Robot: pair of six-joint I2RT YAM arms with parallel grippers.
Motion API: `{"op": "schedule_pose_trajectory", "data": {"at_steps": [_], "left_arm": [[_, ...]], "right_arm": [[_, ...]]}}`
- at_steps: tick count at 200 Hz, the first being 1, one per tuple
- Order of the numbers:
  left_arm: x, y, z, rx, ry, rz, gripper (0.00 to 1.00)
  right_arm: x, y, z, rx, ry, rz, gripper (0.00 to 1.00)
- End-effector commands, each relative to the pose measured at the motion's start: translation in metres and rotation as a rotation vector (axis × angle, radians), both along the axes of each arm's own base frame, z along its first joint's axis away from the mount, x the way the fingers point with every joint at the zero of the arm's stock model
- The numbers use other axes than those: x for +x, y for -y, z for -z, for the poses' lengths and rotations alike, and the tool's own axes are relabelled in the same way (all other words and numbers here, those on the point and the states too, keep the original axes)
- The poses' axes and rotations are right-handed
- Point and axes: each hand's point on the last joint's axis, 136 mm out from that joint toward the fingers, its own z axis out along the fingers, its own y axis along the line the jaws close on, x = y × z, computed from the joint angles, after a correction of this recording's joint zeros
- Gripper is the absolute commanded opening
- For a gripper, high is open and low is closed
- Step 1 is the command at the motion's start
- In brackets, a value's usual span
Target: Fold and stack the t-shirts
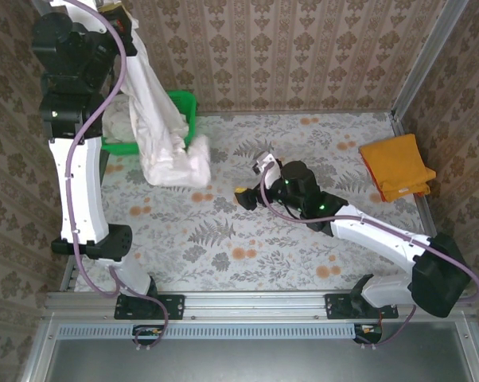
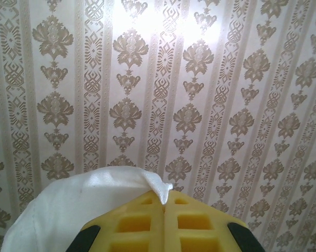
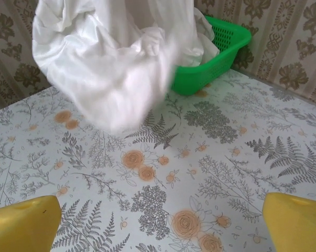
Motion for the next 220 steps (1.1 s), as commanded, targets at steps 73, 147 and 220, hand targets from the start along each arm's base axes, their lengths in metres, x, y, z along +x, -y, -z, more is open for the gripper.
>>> {"op": "schedule_pose_trajectory", "data": {"at_steps": [73,147,220], "left_arm": [[-0.088,0.056,-0.033,0.041,0.145,0.224,0.0],[-0.092,0.074,-0.01,0.051,0.085,0.261,0.0],[-0.077,0.053,0.006,0.122,0.048,0.108,0.0]], "right_arm": [[0.007,-0.022,-0.019,0.097,0.008,-0.048,1.0],[0.061,-0.079,-0.023,0.258,-0.016,-0.048,0.99],[0.07,-0.084,-0.02,0.217,-0.027,-0.052,0.0]]}}
